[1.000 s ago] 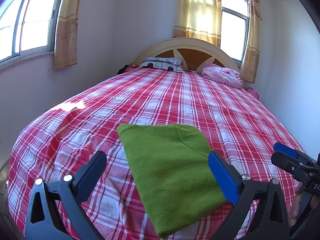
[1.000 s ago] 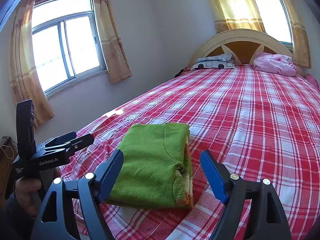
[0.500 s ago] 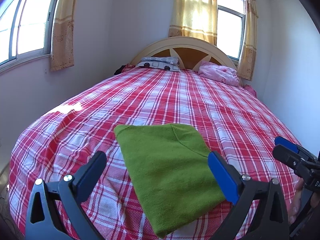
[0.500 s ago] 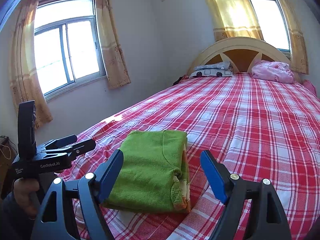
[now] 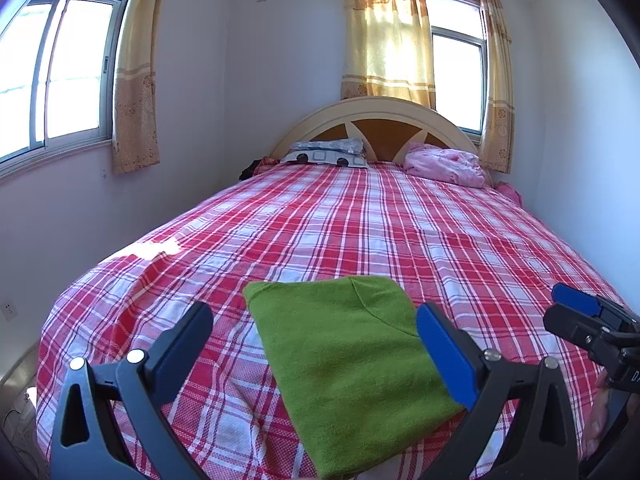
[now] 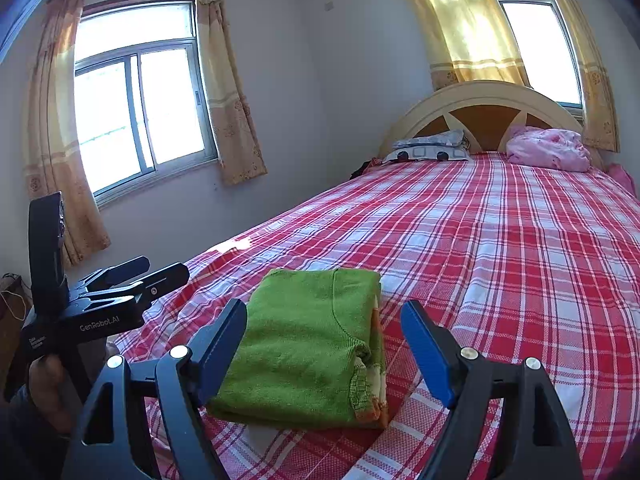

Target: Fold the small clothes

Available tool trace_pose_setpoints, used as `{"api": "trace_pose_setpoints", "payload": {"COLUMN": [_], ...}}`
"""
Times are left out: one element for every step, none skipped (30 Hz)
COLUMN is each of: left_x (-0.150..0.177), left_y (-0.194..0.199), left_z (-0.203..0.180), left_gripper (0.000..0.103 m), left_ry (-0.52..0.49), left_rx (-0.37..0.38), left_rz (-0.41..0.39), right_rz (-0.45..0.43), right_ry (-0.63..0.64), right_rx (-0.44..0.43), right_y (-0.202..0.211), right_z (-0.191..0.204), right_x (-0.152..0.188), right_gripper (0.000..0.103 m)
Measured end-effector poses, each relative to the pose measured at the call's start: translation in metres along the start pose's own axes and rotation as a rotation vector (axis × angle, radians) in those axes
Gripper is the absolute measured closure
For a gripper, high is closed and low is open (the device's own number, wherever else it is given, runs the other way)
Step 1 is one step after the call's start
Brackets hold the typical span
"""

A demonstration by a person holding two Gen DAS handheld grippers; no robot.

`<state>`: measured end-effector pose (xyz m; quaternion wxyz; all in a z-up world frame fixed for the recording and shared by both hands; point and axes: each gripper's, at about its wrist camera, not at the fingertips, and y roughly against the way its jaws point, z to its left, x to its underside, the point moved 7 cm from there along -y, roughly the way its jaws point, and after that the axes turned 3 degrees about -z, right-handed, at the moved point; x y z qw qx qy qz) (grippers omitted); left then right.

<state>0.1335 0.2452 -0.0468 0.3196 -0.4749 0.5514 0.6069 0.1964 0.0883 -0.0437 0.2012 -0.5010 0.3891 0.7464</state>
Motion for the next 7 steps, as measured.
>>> {"api": "trace_pose_setpoints", "payload": {"left_x": [0.0011, 0.0022, 0.0029, 0.0027, 0.0018, 0.0011, 0.0000], "left_y": [-0.0007, -0.0011, -0.0012, -0.0008, -0.0001, 0.0002, 0.0016], "left_z": [0.0009, 0.0030, 0.0033, 0.0037, 0.0039, 0.0036, 0.0037], "left_gripper": [0.000, 0.000, 0.000, 0.000, 0.000, 0.000, 0.000], "left_ry": [0.000, 0.001, 0.002, 0.004, 0.003, 0.000, -0.004], "left_rx": [-0.004, -0.012, -0.011, -0.010, -0.014, -0.017, -0.024], "left_rz": [0.000, -0.002, -0.004, -0.009, -0.017, -0.022, -0.032], "right_rz": [0.002, 0.004, 0.005, 0.005, 0.007, 0.009, 0.010], "right_ry": [0.001, 0.003, 0.004, 0.005, 0.006, 0.005, 0.003], "right_rx": [-0.002, -0.002, -0.003, -0.004, -0.004, -0.005, -0.006], "right_y": [-0.0004, -0.0009, -0.0011, -0.0005, -0.0006, -0.0009, -0.0016], "right_z": [0.0007, 0.0014, 0.0019, 0.0029, 0.0031, 0.0032, 0.0026], "right_x": [0.0007, 0.0015, 0.0020, 0.0021, 0.0025, 0.0031, 0.0029], "right_gripper": [0.023, 0.023, 0.023, 0.023, 0.023, 0.023, 0.023]}}
